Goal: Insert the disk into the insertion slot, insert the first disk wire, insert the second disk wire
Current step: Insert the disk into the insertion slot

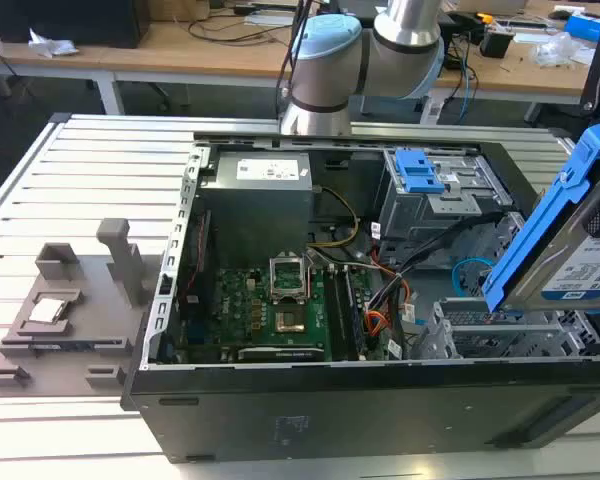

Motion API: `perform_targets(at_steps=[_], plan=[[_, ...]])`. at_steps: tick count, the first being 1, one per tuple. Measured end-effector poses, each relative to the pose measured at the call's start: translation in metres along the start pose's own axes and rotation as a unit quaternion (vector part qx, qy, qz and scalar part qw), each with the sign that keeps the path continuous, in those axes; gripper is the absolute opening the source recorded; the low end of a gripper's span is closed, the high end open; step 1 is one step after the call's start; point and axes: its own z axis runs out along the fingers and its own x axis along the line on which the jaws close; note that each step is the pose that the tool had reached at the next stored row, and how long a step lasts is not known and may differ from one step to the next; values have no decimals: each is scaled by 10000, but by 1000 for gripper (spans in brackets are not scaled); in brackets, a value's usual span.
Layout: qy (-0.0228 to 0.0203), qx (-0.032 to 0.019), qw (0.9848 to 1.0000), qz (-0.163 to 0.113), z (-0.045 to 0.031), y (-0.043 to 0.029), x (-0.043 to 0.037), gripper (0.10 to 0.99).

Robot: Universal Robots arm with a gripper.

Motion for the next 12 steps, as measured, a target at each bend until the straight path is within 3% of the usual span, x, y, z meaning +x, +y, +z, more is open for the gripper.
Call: perform_targets(at_steps=[3, 12], plan=[[0, -2, 10000, 0, 90, -3, 0, 365], [0, -3, 10000, 0, 221, -8, -1, 365]])
